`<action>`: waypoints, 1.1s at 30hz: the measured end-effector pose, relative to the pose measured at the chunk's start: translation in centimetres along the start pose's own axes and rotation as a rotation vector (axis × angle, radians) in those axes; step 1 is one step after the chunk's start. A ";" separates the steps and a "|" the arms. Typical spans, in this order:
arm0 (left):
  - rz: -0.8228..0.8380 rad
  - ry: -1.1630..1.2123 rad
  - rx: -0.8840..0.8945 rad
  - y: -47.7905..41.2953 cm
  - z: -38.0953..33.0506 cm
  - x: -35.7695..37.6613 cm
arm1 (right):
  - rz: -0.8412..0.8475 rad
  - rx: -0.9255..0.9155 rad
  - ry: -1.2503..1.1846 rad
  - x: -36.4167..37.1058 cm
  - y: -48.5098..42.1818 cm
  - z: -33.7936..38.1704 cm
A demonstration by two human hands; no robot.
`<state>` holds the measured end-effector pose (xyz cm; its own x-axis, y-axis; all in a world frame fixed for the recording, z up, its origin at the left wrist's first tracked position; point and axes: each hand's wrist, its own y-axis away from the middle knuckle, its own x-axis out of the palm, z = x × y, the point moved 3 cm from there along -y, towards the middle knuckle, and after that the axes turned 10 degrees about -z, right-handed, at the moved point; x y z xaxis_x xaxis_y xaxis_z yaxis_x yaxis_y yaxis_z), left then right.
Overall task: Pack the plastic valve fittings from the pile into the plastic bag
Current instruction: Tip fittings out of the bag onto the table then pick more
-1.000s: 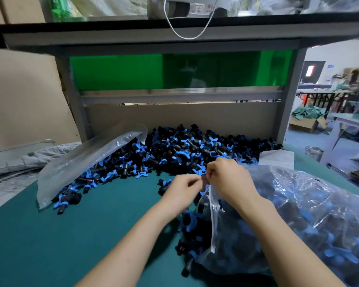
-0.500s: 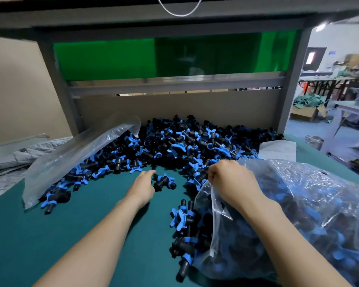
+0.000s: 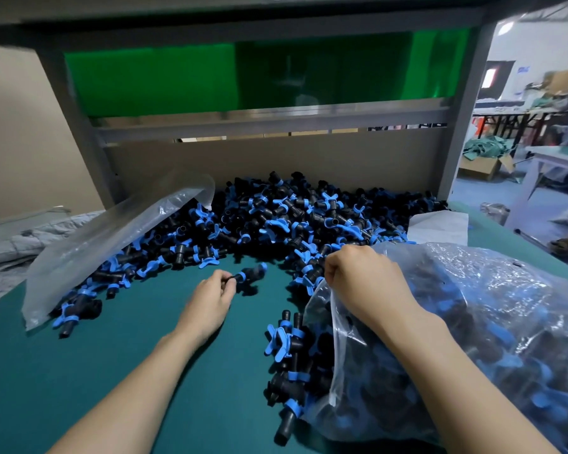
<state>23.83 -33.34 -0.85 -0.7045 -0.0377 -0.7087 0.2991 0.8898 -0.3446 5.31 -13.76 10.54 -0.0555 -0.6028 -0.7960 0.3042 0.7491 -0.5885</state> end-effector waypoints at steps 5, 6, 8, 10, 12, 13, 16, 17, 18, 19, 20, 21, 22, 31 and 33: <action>-0.283 0.441 -0.194 6.8 0.5 -1.6 | 0.007 0.001 -0.008 -0.2 -0.1 0.1; -0.295 0.477 -0.216 7.8 0.5 -1.7 | 0.008 0.002 -0.018 -0.3 -0.2 0.1; -0.298 0.499 -0.251 8.7 0.6 -2.1 | 0.008 0.005 -0.037 -0.3 -0.3 0.1; -0.301 0.519 -0.287 8.8 0.6 -2.5 | 0.011 0.004 -0.039 -0.4 -0.3 0.2; -0.309 0.541 -0.299 8.7 0.6 -2.7 | 0.004 -0.003 -0.042 -0.4 -0.3 0.3; -0.310 0.538 -0.304 8.7 0.6 -2.8 | 0.000 -0.007 -0.041 -0.4 -0.2 0.4; -0.313 0.506 -0.310 8.7 0.9 -2.7 | -0.012 -0.012 -0.042 -0.4 -0.1 0.4; -0.312 0.497 -0.314 8.7 1.0 -2.7 | -0.015 -0.012 -0.043 -0.4 -0.1 0.4; -0.313 0.493 -0.320 8.6 1.0 -2.7 | -0.018 -0.012 -0.043 -0.4 -0.1 0.4; -0.314 0.490 -0.326 8.6 1.0 -2.7 | -0.020 -0.015 -0.044 -0.4 -0.1 0.4; -0.314 0.486 -0.332 8.6 1.0 -2.7 | -0.021 -0.019 -0.046 -0.4 0.0 0.4; -0.313 0.481 -0.340 8.6 1.1 -2.7 | -0.022 -0.021 -0.048 -0.3 0.0 0.4; -0.311 0.479 -0.350 8.6 1.1 -2.7 | -0.023 -0.021 -0.048 -0.3 0.0 0.4; -0.340 0.534 -0.418 8.7 0.9 -3.4 | -0.035 -0.010 -0.024 -0.2 0.0 0.3; -0.330 0.540 -0.415 8.7 0.8 -3.4 | -0.033 -0.011 -0.032 -0.1 0.0 0.2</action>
<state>29.37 -25.81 -1.97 -0.9649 -0.1986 -0.1720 -0.1733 0.9732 -0.1512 5.47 -13.77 10.68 -0.0349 -0.6353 -0.7714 0.2918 0.7318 -0.6159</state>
